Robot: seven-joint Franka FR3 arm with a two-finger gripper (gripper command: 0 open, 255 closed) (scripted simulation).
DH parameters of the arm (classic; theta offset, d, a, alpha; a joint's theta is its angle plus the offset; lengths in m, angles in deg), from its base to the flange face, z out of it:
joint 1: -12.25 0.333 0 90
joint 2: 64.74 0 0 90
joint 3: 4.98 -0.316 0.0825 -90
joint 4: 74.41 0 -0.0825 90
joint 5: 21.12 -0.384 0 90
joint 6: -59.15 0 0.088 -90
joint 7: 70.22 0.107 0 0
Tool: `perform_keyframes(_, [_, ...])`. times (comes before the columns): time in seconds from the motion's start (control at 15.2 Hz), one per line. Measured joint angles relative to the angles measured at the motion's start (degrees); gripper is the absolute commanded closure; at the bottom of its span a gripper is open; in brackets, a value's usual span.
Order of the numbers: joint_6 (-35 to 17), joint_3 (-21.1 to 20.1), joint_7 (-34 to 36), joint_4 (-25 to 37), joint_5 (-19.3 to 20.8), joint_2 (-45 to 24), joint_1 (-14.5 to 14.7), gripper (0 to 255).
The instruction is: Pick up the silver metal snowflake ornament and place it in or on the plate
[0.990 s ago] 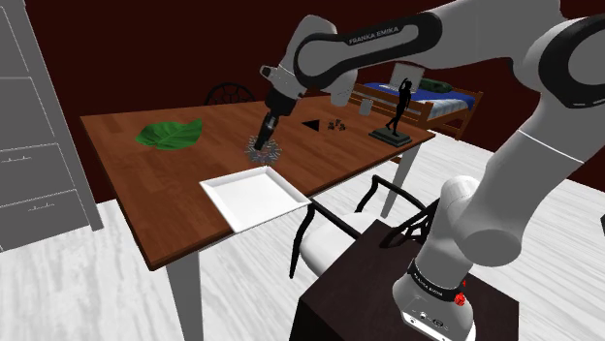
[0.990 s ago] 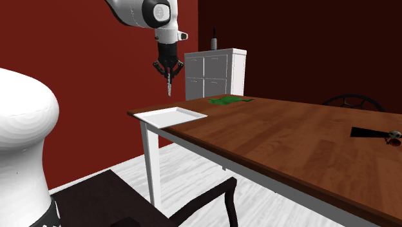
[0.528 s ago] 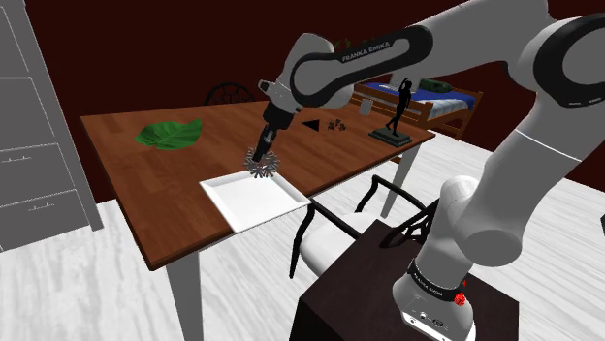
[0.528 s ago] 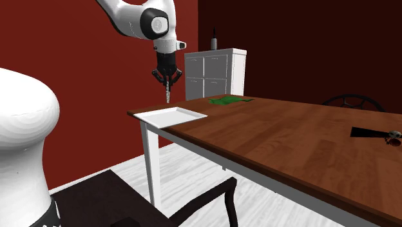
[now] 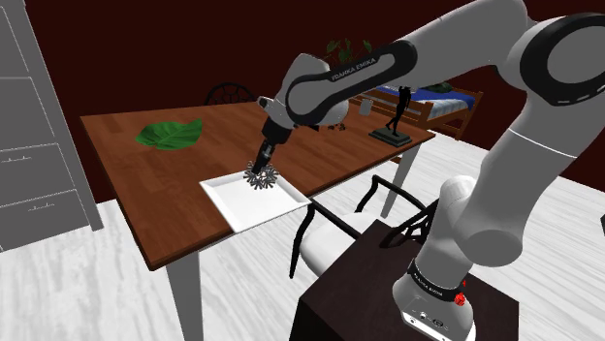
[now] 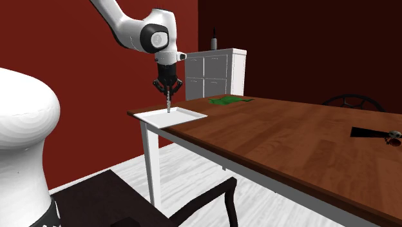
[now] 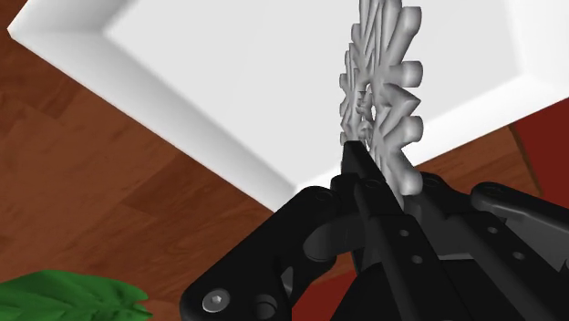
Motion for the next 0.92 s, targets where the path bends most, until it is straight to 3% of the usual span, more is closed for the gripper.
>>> perform_keyframes(0.53, [-2.00,0.04,-0.91,-0.87,-0.98,-1.18,0.26,255])
perform_keyframes(0.59, [-2.01,0.04,-0.91,-0.87,-0.99,-1.18,0.26,0])
perform_keyframes(0.92, [-2.02,0.04,-0.92,-0.87,-0.99,-1.18,0.26,0])
